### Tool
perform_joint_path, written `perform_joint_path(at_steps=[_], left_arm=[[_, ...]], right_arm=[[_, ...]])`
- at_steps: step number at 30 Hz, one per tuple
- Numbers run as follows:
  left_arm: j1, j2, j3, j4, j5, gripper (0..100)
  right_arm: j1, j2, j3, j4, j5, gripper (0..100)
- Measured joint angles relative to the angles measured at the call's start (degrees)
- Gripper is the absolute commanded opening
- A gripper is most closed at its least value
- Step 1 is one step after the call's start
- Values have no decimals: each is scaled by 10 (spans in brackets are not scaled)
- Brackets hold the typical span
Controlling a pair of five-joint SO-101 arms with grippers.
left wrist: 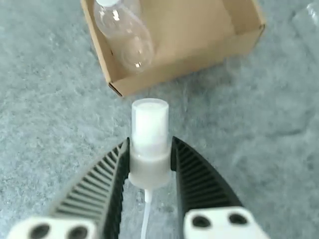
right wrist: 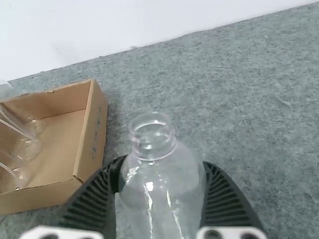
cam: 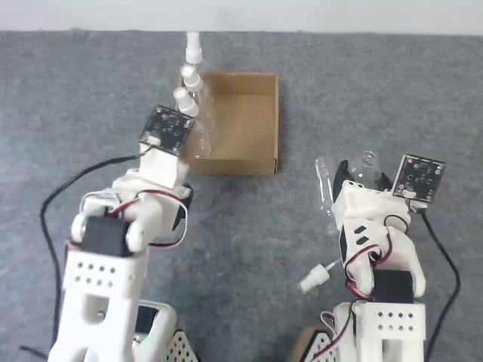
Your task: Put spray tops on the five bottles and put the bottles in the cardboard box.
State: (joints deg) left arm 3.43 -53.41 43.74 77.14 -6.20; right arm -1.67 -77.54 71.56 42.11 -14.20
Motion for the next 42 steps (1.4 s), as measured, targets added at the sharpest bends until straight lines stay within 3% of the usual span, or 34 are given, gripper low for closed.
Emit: perform_joint_path(at_steps=[15,24,32,42], left_arm=[[0,-138,53,-27,39,23],[0,-232,97,-42,42,23],[0,-295,98,-42,62,23],[-9,-428,127,-42,67,23]], right_arm=[[0,-4,0,18,0,86],[0,-150,31,56,8,86],[-56,-244,73,59,37,86],[-103,-252,91,59,43,86]])
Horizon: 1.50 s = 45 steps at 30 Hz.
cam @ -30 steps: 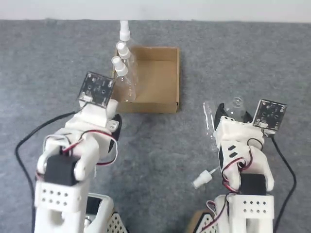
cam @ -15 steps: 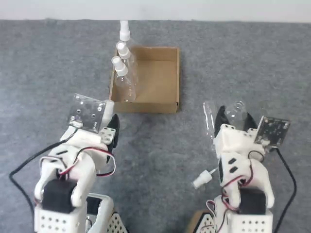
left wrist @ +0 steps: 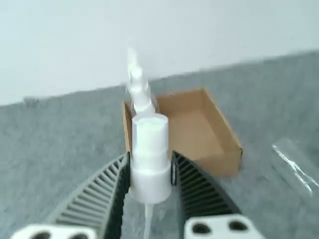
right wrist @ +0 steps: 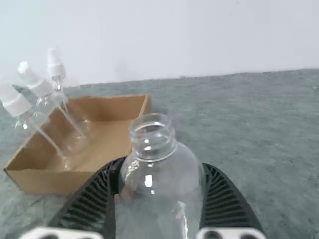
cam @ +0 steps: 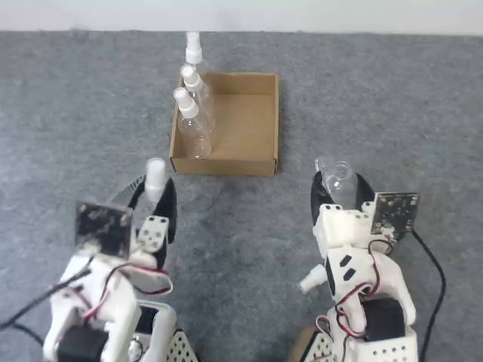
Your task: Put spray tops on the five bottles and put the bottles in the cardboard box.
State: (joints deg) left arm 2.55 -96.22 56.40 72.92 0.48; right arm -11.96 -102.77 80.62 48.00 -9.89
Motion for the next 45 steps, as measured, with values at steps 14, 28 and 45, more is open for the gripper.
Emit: perform_joint_path(at_steps=[14,28,45], left_arm=[[-67,-53,0,-58,45,22],[-15,-53,0,-188,143,22],[86,-54,0,-303,159,22]], right_arm=[[-85,0,21,1,0,86],[-143,0,29,1,0,86],[-255,0,109,-74,9,86]])
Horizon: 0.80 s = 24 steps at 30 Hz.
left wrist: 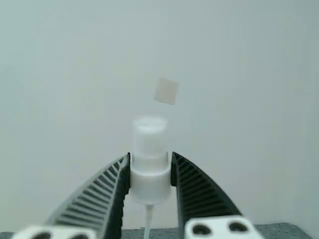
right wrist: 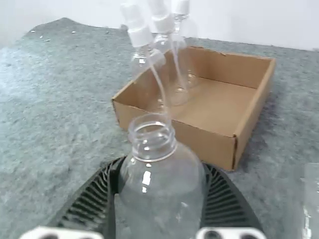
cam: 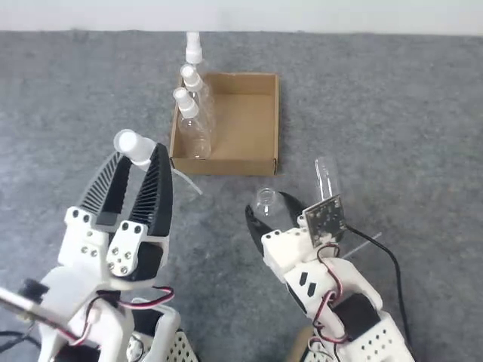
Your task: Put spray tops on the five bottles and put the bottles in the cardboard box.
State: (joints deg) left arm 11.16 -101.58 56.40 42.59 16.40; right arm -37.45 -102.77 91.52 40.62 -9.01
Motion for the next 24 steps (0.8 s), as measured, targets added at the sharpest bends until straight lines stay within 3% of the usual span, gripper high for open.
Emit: perform_joint_path(at_steps=[16,24], left_arm=[[0,0,47,7,33,22],[0,0,48,7,36,22]], right_arm=[[-84,1,35,-68,98,87],[-106,1,35,-72,107,86]])
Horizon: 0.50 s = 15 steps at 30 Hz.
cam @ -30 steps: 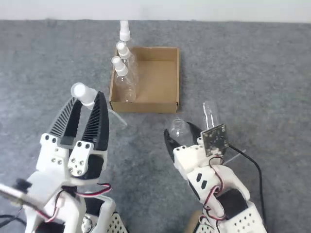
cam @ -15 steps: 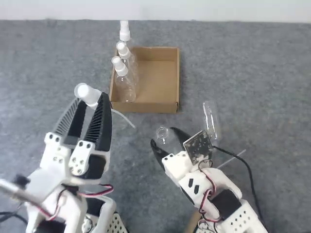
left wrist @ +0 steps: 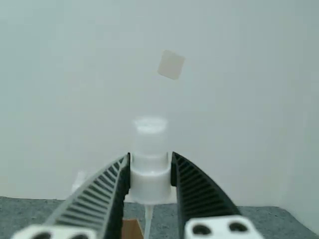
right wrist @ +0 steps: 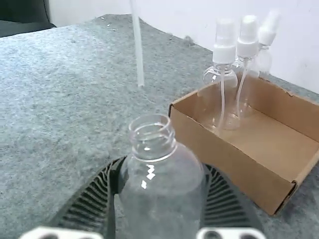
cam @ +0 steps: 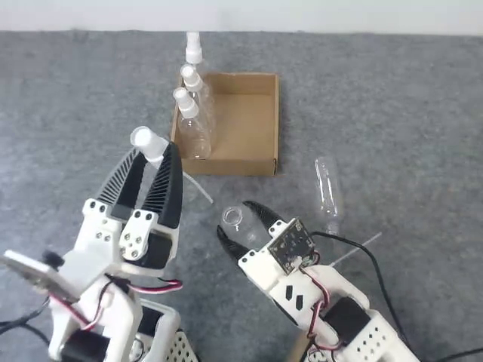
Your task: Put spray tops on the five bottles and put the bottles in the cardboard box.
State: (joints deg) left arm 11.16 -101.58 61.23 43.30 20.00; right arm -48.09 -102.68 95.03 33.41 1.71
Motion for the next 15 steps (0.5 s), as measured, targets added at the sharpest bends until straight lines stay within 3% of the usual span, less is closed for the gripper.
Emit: perform_joint_path(at_steps=[15], left_arm=[[62,0,0,21,0,22]], right_arm=[[-1,0,0,0,2,86]])
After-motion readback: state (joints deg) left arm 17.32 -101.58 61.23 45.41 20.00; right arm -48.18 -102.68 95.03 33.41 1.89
